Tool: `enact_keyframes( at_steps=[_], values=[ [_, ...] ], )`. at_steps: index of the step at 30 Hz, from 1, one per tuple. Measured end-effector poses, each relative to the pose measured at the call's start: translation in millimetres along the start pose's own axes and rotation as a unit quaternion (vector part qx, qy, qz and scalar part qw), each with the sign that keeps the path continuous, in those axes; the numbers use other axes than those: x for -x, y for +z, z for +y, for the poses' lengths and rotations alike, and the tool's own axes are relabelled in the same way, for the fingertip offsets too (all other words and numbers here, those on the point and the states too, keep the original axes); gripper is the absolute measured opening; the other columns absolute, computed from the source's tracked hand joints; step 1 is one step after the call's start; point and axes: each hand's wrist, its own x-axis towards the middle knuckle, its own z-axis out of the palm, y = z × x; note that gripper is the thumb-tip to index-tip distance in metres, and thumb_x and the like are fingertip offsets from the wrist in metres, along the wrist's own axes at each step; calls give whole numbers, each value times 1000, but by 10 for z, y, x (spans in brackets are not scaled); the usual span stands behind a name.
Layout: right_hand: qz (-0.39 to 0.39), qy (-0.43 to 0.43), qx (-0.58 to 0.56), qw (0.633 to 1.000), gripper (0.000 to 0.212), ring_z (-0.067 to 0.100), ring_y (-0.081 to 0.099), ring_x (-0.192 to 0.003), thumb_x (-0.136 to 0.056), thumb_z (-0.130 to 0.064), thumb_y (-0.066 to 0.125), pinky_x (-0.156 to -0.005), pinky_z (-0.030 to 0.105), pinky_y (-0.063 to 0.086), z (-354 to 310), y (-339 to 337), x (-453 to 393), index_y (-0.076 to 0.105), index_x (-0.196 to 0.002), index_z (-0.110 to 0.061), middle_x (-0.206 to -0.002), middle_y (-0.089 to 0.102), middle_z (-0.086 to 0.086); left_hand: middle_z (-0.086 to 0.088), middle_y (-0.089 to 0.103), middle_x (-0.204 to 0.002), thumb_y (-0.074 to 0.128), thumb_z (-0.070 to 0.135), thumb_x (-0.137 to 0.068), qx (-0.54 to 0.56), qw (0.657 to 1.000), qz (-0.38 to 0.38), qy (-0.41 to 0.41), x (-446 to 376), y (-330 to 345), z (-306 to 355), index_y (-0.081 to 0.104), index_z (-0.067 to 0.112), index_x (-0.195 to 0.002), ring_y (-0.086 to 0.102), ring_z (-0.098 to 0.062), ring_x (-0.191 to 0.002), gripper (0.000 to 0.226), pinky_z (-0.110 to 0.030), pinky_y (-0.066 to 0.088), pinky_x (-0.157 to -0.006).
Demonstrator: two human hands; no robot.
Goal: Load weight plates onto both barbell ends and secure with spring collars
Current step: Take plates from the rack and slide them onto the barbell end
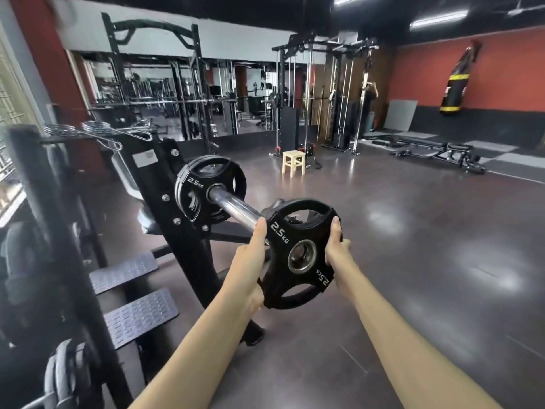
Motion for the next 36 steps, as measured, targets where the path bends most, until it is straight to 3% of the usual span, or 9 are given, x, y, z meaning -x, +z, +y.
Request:
enact_keyframes(
  at_steps=[4,8,11,15,22,25,28,32,36],
  values=[
    [-68,47,-30,996,109,25,63,-107,-64,-100,31,-90,41,53,-54,-56,-77,46,-131,-16,-122,59,0,2,59,-84,56,52,-99,17,1000,8,3,-10,11,-10,51,9,-139,48,-12,-65,59,-45,34,-83],
    [-160,79,-66,982,81,25,67,-89,-85,-83,27,-69,34,49,-127,-157,-15,64,-105,-15,-105,73,10,3,59,-72,59,51,-97,8,1000,20,1,-12,24,8,53,11,-107,46,-13,-64,41,-52,38,-101],
    [-175,71,-128,974,57,23,61,-78,-93,-65,26,-64,30,45,-77,-110,-58,58,-84,-18,-91,67,9,10,64,-44,62,46,-97,-29,999,16,28,-6,45,18,58,14,-85,59,-17,-56,34,-44,38,-69],
    [-192,63,-198,959,53,28,64,-92,-89,-61,33,-72,33,53,-100,88,-61,62,-99,-18,-108,67,14,-5,76,-91,69,52,-89,-12,998,10,54,-138,-13,37,69,10,-105,71,-22,-85,44,-39,56,-87],
    [-112,89,-12,990,72,34,68,-107,-72,-58,47,-101,49,49,-621,416,-482,65,-126,-14,-115,73,12,1,55,-84,65,55,-91,4,997,53,51,-447,-148,276,55,11,-123,50,-19,-73,55,-48,41,-96],
    [-148,88,63,983,135,39,56,-128,-36,-105,50,-110,59,39,-788,711,-565,53,-140,-19,-142,59,13,-1,59,-83,66,55,-91,2,997,53,62,-619,-216,406,58,1,-121,56,-21,-74,63,-40,48,-84],
    [-170,54,126,976,134,40,40,-142,-57,-104,39,-119,55,31,-956,1012,-384,30,-157,-15,-159,38,16,-1,54,-81,57,54,-97,-14,996,59,59,-846,-329,504,56,2,-134,63,-34,-102,63,-51,46,-98],
    [-120,12,170,978,177,39,35,-145,-13,-110,36,-117,57,33,-964,1577,-806,18,-161,-14,-165,27,11,-12,70,-103,55,67,-91,34,994,87,65,-1415,-582,526,62,7,-127,69,-34,-97,70,-50,57,-90],
    [-79,-17,206,975,154,42,25,-149,-44,-102,34,-119,56,30,-1187,1947,-695,5,-162,-7,-168,12,16,-11,55,-135,54,90,-62,82,988,121,44,-1941,-771,599,40,19,-144,59,-38,-118,109,-58,51,-100]
  ],
)
